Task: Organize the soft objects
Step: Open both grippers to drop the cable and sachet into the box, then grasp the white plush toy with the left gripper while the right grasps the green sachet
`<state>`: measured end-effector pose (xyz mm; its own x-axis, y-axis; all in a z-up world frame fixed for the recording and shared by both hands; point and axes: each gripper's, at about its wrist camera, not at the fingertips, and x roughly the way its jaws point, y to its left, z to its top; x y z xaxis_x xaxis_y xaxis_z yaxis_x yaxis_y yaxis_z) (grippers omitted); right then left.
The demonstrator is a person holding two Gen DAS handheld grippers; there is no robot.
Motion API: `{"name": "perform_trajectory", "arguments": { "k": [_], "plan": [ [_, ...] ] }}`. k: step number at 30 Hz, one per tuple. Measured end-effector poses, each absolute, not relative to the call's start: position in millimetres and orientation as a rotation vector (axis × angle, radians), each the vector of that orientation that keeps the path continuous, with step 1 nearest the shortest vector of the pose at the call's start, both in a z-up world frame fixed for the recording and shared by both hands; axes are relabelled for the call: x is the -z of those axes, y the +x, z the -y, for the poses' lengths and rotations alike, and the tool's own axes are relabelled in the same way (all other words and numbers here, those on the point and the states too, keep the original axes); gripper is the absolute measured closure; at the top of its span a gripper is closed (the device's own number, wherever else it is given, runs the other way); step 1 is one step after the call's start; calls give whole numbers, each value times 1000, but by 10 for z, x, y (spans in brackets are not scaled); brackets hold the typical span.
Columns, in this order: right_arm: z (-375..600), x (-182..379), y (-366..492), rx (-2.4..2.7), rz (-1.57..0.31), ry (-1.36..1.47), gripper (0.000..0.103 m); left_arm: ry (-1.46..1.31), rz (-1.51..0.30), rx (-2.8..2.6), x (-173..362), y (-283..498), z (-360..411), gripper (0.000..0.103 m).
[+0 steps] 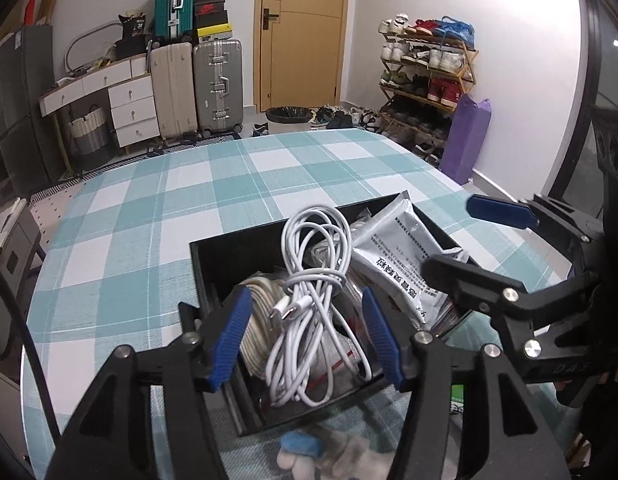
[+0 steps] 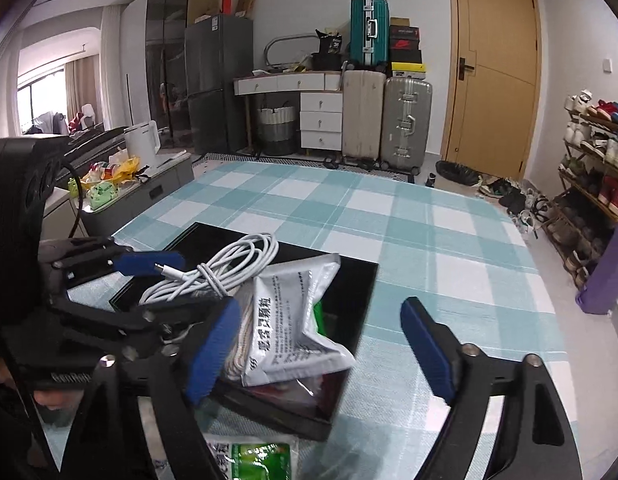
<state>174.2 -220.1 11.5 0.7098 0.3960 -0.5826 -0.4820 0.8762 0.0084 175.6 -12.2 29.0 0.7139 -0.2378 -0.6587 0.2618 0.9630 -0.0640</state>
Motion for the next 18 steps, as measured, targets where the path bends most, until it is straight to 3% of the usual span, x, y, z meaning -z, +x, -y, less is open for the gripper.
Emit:
{"name": "perform_trajectory", "arguments": {
  "k": [3, 6, 9, 18],
  "plan": [
    [2246, -141, 1684, -463, -602, -152, 3, 41, -719, 267, -327, 1691, 93, 29],
    [2293, -166, 1615, -459, -602, -150, 1, 47, -691, 240, -387, 1576, 82, 9],
    [2323, -172, 1546, -470, -609, -149, 1, 42, -666, 214, -423, 1464, 39, 0],
    [2395, -82, 1329, -502, -653, -142, 1, 21, -644, 160, -371, 1197, -67, 0]
  ]
}}
